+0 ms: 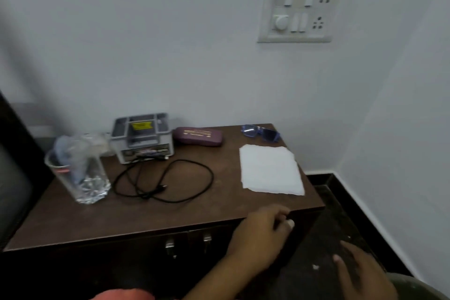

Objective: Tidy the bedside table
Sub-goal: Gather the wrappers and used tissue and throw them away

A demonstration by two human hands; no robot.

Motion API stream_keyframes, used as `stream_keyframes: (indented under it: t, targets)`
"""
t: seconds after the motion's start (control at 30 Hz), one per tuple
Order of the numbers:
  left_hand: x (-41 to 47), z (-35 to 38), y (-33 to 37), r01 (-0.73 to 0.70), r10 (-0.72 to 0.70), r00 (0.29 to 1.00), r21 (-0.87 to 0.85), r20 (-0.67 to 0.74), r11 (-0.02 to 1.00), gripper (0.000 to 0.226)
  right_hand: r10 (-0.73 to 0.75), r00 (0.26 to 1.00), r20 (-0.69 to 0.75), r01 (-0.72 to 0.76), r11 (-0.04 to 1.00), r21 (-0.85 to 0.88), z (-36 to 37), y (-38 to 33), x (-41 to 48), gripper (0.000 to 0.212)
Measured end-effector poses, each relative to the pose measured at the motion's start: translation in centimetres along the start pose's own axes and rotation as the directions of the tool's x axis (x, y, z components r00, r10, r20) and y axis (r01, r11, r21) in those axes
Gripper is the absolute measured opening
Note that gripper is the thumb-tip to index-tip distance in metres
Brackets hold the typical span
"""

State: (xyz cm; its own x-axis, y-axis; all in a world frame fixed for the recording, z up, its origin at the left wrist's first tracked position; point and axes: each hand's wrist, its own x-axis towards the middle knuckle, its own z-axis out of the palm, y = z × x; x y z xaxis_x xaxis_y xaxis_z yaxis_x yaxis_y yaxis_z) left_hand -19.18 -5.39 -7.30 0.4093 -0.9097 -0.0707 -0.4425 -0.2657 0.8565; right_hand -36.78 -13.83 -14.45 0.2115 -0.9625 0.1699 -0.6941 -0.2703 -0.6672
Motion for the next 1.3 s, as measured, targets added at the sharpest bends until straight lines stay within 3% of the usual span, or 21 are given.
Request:
stream_keyframes:
  t: [0.07, 0.1, 0.27, 0.33, 0.43, 0.53, 0.6, 0.63, 0.67, 0.73, 0.8, 0.9, 1.0, 1.1, 1.2, 1.3]
  targets:
    - [-0.7, -3.8, -1.7, -0.017, 0.009, 0.989, -0.055, -0.147, 0.998, 0.027, -0.085, 0.996, 0.016, 0.085, 0.996, 0.0, 0.7, -3.9, -0.3, 0.037]
    - [-1.3, -5.6, -2.7, -0.018, 0.004, 0.976, -0.06, -0.218, 0.998, 0.025, -0.092, 0.995, -0.025, 0.092, 0.996, -0.006, 1.2, -5.3, -0.2, 0.031]
    - [-4.6, -13.1, -7.4, -0.084, 0.16, 0.803, 0.157, -0.573, 0.984, 0.02, -0.268, 0.958, 0.103, 0.247, 0.952, 0.179, 5.0, -13.5, -1.3, 0.026]
    - [-6.5, -15.7, -7.5, -0.084, 0.276, 0.667, 0.298, -0.692, 0.951, 0.021, -0.402, 0.91, 0.097, 0.375, 0.901, 0.218, 6.5, -17.1, -1.6, 0.026]
    - [-9.3, -20.0, -7.2, -0.025, 0.385, 0.382, 0.407, -0.84, 0.913, 0.026, -0.6, 0.794, 0.099, 0.553, 0.781, 0.29, 8.9, -24.3, -1.9, 0.028]
    - [-10.2, -25.7, -8.4, -0.048, 0.334, 0.136, 0.33, -0.933, 0.943, 0.031, -0.767, 0.633, 0.099, 0.69, 0.618, 0.377, 11.7, -32.8, -0.7, 0.034]
    - [-9.6, -29.7, -10.0, -0.082, 0.209, 0.05, 0.205, -0.977, 0.975, 0.029, -0.866, 0.475, 0.154, 0.76, 0.492, 0.424, 14.4, -38.2, 0.4, 0.043]
    - [-9.1, -31.6, -10.9, -0.089, 0.111, 0.068, 0.104, -0.992, 0.991, 0.027, -0.898, 0.389, 0.205, 0.794, 0.439, 0.42, 16.0, -40.5, 0.8, 0.049]
    - [-8.3, -33.0, -11.9, -0.079, -0.008, 0.149, -0.02, -0.989, 0.997, 0.027, -0.907, 0.305, 0.291, 0.822, 0.405, 0.4, 17.7, -42.3, 1.3, 0.056]
    - [-6.6, -35.1, -14.6, 0.004, -0.222, 0.428, -0.244, -0.876, 0.97, 0.034, -0.845, 0.172, 0.506, 0.884, 0.359, 0.3, 21.0, -45.0, 2.1, 0.069]
    - [-4.9, -36.0, -17.1, 0.112, -0.352, 0.619, -0.365, -0.702, 0.924, 0.045, -0.723, 0.109, 0.683, 0.921, 0.332, 0.204, 23.6, -46.5, 2.8, 0.076]
    - [-3.7, -35.8, -19.3, 0.128, -0.422, 0.744, -0.508, -0.519, 0.852, 0.058, -0.641, 0.079, 0.764, 0.926, 0.331, 0.182, 25.3, -47.1, 3.0, 0.067]
    - [-3.3, -34.8, -19.9, 0.097, -0.41, 0.789, -0.566, -0.458, 0.819, 0.037, -0.646, 0.065, 0.761, 0.929, 0.317, 0.189, 26.4, -47.1, 2.7, 0.055]
    - [-3.0, -34.2, -19.8, 0.029, -0.388, 0.778, -0.589, -0.494, 0.807, 0.025, -0.71, 0.096, 0.698, 0.907, 0.352, 0.232, 27.3, -47.0, 2.5, 0.046]
    - [-3.1, -34.7, -18.9, -0.014, -0.353, 0.758, -0.554, -0.549, 0.832, 0.024, -0.779, 0.158, 0.607, 0.836, 0.432, 0.337, 26.4, -47.4, 2.4, 0.03]
    - [-3.3, -36.1, -16.1, -0.07, -0.282, 0.726, -0.475, -0.628, 0.877, 0.022, -0.832, 0.242, 0.5, 0.751, 0.486, 0.446, 24.3, -48.4, 2.5, 0.03]
